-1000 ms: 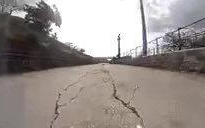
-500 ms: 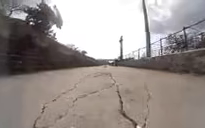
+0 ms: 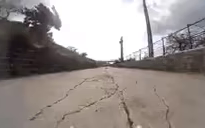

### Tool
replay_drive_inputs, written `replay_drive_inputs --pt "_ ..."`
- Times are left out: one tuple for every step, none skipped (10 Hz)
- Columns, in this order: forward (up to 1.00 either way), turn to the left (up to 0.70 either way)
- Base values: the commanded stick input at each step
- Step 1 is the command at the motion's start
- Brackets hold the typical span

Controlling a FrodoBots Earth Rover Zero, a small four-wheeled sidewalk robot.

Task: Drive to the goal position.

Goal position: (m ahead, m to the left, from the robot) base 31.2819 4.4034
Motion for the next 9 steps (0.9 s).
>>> replay_drive_inputs --pt "1.0 0.0" --pt "1.0 -0.1" --pt "1.0 -0.23" --pt "1.0 -0.27" --pt "1.0 -0.27" --pt "1.0 -0.13" --pt "1.0 0.0" --pt "1.0 0.0" --pt "1.0 0.0"
